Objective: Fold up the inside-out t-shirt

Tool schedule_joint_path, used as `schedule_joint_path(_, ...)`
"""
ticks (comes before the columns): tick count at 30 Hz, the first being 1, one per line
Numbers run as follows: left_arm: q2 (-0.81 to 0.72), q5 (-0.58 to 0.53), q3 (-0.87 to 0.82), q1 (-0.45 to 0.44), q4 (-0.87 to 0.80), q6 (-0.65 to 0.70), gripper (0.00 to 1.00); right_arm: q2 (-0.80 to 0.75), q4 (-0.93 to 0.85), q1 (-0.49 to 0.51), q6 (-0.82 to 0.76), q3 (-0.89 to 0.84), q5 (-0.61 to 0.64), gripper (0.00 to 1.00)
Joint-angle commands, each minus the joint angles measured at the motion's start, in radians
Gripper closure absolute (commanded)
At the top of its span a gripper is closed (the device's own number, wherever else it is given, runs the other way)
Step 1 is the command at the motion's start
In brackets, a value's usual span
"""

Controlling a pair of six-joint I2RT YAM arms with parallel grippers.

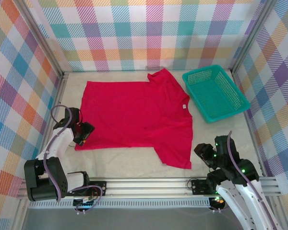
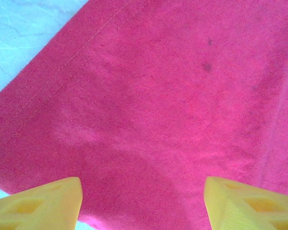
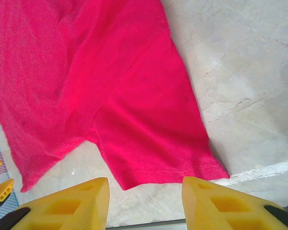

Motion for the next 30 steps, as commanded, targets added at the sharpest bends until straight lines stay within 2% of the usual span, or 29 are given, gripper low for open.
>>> schedule_joint_path(1, -0.019, 0.005, 0.027, -0.006, -0.020, -0.003, 0.32, 0.163, 0.104, 0.010, -0.052, 0.035, 0.002, 0.55)
schedule_joint_path(7, 0.084, 0.016, 0.095, -0.060, 0.020, -0.017, 0.31, 0.552, 0.406, 0.010, -0.167, 0.125, -0.032, 0.54)
schedule_joint_path(12, 0.299, 0.015, 0.261, -0.070, 0.023, -0.033, 0.30, 0.961, 0.539, 0.011, -0.260, 0.370, -0.019, 0.54)
schedule_joint_path(19, 0.674, 0.009, 0.617, -0.069, -0.036, -0.050, 0.30, 1.518, 0.465, 0.008, -0.354, 0.837, 0.019, 0.55)
schedule_joint_path(24, 0.883, -0.005, 0.835, -0.067, -0.094, -0.052, 0.30, 1.792, 0.452, -0.003, -0.368, 1.056, -0.030, 0.60)
schedule_joint_path(30, 1.137, -0.008, 1.134, -0.062, -0.193, -0.024, 0.32, 2.065, 0.319, -0.035, -0.384, 1.400, -0.051, 0.63)
